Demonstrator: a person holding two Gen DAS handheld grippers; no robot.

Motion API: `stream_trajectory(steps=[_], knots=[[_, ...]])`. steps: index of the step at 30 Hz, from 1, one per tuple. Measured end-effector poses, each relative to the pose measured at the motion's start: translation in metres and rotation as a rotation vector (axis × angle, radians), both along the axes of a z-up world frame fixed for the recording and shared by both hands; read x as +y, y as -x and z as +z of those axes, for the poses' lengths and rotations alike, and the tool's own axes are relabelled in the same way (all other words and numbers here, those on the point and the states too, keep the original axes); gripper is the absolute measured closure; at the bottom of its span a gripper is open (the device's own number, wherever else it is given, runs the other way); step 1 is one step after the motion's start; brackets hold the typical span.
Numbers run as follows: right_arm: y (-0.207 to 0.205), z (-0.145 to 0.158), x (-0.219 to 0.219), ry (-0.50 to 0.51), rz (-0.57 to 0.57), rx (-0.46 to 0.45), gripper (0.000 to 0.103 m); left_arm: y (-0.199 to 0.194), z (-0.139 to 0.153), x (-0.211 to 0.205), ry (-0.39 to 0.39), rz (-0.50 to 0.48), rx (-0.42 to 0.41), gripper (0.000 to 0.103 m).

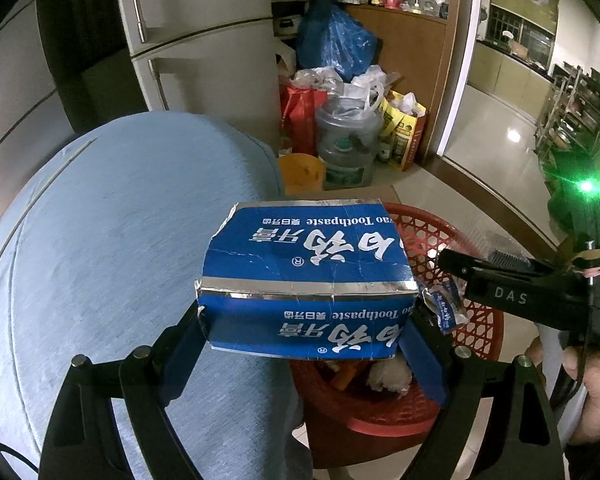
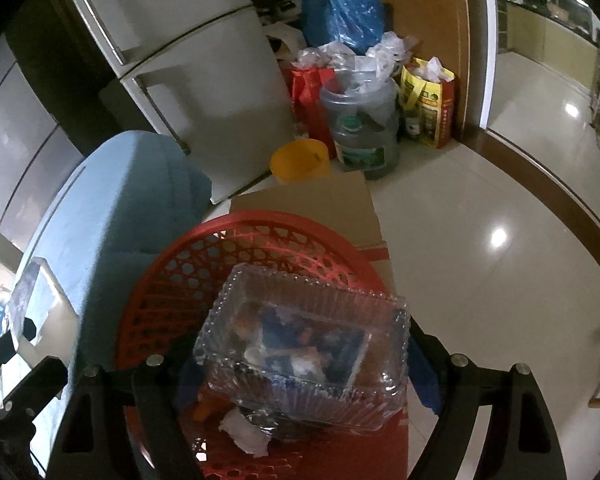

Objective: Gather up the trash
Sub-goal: 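Open right tool to drop the tray into the basket while left tool drops the carton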

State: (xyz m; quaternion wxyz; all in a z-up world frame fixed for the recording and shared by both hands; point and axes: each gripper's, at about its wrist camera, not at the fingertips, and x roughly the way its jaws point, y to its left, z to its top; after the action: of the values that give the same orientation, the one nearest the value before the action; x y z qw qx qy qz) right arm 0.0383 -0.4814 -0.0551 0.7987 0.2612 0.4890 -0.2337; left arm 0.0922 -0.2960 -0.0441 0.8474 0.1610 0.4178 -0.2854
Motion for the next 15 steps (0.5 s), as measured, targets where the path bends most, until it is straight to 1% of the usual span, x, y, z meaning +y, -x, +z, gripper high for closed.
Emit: stream_trajectory(steps=[6, 12, 13, 15], knots=[[0.000, 0.004, 0.000, -0.003, -0.009, -0.013, 0.015, 0.002, 0.002, 0.001, 0.003, -0.002, -0.004, 0.012], [0.004, 0.015, 0.001, 0.014, -0.016, -0.041, 0.013, 0.004, 0.005, 0.005, 0.009, 0.000, -0.011, 0.012], [0.004, 0.015, 0.001, 0.013, -0.016, -0.043, 0.011, 0.006, 0.006, 0.005, 0.011, -0.001, -0.011, 0.012], [0.006, 0.017, 0.001, 0.012, -0.018, -0.047, 0.003, 0.008, 0.007, 0.007, 0.013, -0.002, -0.013, 0.012]])
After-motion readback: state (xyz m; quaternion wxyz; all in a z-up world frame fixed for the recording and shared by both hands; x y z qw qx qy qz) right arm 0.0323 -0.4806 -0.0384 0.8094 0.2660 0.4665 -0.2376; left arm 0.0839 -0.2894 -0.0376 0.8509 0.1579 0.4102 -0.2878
